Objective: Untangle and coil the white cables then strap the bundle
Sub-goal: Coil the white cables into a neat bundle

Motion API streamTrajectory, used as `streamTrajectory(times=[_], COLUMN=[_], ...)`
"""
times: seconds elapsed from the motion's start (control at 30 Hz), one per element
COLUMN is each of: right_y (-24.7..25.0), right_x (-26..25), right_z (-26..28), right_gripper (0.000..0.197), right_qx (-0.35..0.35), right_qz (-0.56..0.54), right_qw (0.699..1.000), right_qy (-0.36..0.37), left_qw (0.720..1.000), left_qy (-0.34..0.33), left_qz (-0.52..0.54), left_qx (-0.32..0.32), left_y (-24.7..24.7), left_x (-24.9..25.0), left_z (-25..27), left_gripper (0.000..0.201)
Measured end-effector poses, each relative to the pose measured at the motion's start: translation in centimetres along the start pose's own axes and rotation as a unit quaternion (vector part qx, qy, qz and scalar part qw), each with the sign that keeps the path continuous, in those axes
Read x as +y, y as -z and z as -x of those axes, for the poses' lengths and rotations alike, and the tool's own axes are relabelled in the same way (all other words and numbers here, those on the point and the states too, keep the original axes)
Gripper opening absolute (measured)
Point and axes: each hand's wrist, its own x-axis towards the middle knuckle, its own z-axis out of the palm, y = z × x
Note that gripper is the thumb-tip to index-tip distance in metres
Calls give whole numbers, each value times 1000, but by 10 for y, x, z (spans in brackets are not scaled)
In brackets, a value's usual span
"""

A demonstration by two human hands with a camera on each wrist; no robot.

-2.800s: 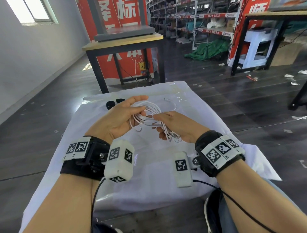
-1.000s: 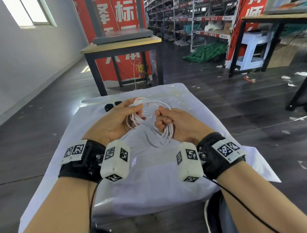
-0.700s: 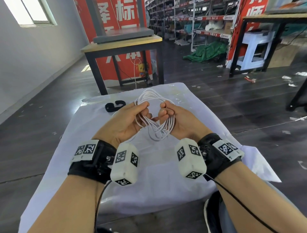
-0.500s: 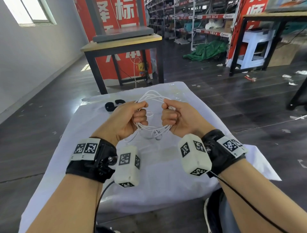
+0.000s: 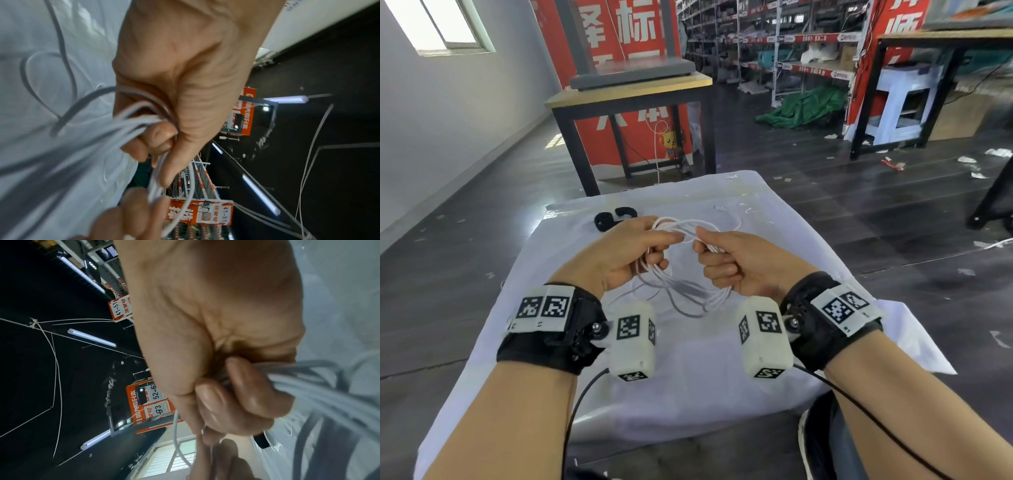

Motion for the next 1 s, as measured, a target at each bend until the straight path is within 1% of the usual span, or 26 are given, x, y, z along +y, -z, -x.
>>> streamTrajectory(times=[0.03,0.07,0.13,0.17,0.23,0.27,0.37,0.47,0.53,0.6,0.63,0.7,0.8,0.83,0.9,1.0], right_y=[0,-1,-4,-6,-10,-11,-11,-10,-11,-11,-11,-11,-13,-14,-14,-13], right_x=[2,3,4,4,7,8,10,11,10,10,10,11,11,10,8,9], right_z=[0,-1,0,1,1,1,1,-1,-3,-5,-6,-6,-2,-1,1,-2], right_gripper=[30,30,28,27,27,28,32,29,22,17,21,28,36,36,30,25], right_qx=[-5,-13,-32,-40,-49,-54,-51,-11,23,48,51,31,-29,-41,-55,-55], right_qz=[19,38,64,71,90,101,120,112,118,154,180,226,309,328,348,366], right_qw=[1000,999,997,997,995,993,991,992,990,984,980,973,950,943,936,929], right_qy=[-2,-5,-11,-13,-5,3,35,58,67,68,61,39,24,20,9,-6], left_qw=[1000,1000,994,986,966,958,942,938,940,941,941,945,956,959,961,963], left_qy=[2,3,23,33,42,42,41,36,38,42,44,44,38,40,47,55], left_qz=[-6,6,100,162,253,280,332,344,338,333,331,319,284,277,269,262], left_qx=[-17,-28,-32,-34,-40,-37,2,22,32,41,46,58,56,49,34,18], left_y=[1,2,6,8,9,9,8,10,13,12,11,7,-2,-4,-7,-8], left_x=[1,1,1,2,3,2,-1,0,0,-2,-2,-1,3,4,4,5], left_z=[2,2,0,-1,-1,-1,-3,-5,-7,-8,-9,-8,-6,-5,-5,-4], left_gripper=[4,9,19,19,10,8,23,25,21,20,22,26,30,30,29,18])
